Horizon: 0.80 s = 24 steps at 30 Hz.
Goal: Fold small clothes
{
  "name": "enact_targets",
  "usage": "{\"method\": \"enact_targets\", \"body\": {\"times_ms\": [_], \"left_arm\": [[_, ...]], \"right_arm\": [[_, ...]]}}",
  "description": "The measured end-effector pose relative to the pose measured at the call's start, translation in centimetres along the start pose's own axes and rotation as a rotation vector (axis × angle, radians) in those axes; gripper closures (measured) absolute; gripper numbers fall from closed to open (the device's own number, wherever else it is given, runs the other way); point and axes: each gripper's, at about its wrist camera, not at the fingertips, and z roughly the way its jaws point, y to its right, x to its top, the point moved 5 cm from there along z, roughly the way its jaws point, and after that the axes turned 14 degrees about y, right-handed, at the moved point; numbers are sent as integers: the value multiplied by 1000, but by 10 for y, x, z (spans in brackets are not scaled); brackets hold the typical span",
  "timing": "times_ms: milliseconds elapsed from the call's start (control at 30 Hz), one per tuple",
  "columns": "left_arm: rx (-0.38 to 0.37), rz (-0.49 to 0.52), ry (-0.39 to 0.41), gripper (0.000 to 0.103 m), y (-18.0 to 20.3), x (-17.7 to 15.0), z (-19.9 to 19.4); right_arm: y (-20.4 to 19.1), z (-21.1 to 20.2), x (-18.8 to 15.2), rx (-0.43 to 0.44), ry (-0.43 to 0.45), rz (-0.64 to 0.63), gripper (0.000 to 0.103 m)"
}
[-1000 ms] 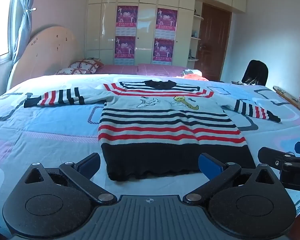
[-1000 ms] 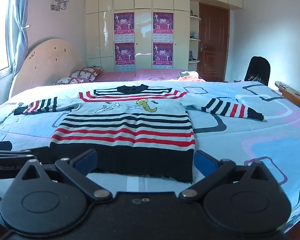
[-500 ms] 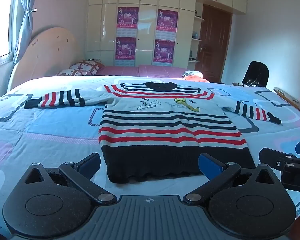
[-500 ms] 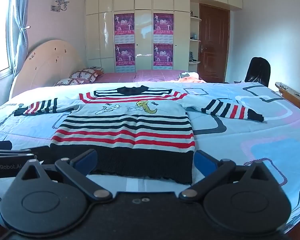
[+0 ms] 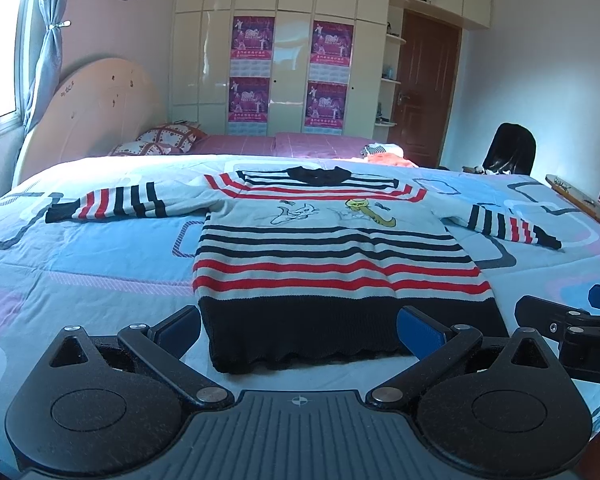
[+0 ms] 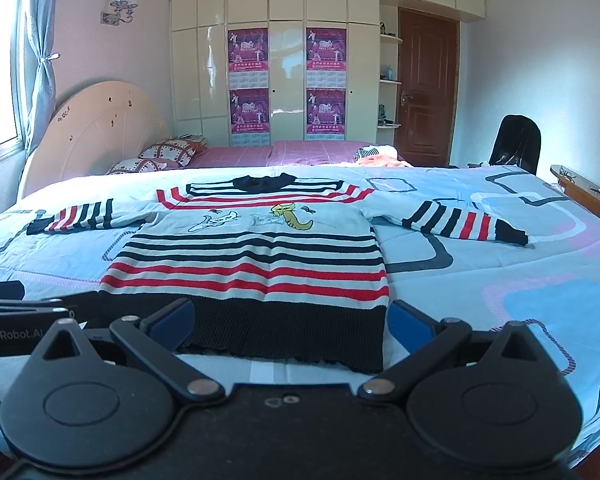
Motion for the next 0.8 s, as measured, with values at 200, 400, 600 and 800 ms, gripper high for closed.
{"method": "enact_targets", "body": {"times_ms": [200,400,600,800], "left_arm": [[2,-1,-2,0,1,-1,0],[5,0,-3,0,2,-2,-1],[5,-1,-1,0,2,-1,0],[0,2,1,0,2,-1,1]], "right_arm": [[0,0,0,0,-1,1,0],[0,0,0,0,0,2,0],[1,2,0,1,1,3,0],[2,2,1,-2,2,3,0]]}}
